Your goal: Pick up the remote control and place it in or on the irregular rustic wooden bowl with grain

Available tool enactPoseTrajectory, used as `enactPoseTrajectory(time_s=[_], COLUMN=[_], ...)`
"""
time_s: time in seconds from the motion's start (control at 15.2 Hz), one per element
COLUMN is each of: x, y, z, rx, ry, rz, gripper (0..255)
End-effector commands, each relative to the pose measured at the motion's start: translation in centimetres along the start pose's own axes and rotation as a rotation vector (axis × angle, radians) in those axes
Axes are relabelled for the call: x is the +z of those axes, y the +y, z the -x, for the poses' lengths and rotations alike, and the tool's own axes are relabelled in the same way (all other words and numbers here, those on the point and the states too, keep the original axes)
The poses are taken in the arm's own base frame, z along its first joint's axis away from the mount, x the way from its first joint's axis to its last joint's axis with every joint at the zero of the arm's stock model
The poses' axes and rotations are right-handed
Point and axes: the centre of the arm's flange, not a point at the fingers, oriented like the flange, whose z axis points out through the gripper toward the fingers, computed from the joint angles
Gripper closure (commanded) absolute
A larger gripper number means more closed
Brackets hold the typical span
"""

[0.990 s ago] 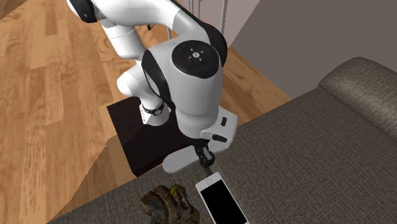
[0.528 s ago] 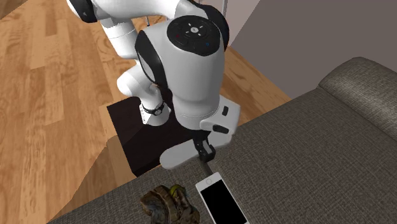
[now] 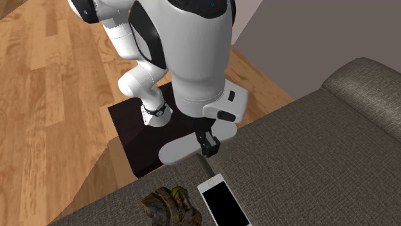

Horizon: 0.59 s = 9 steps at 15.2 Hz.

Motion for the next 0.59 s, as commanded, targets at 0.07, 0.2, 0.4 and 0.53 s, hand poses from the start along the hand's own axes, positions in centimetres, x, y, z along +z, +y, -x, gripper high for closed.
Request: enactPoseTrajectory(time_s=[0.07, 0.2, 0.4, 0.53], x=[-1.1, -1.2, -1.3, -1.4], y=[0.0, 1.9, 4.8, 6.7], z=[0.0, 1.8, 4.6, 6.4], rx=[0.000, 0.000, 0.000, 0.000], ry=[0.000, 0.000, 0.000, 0.000], rz=[0.000, 0.000, 0.000, 0.000], gripper=[255, 255, 255, 255])
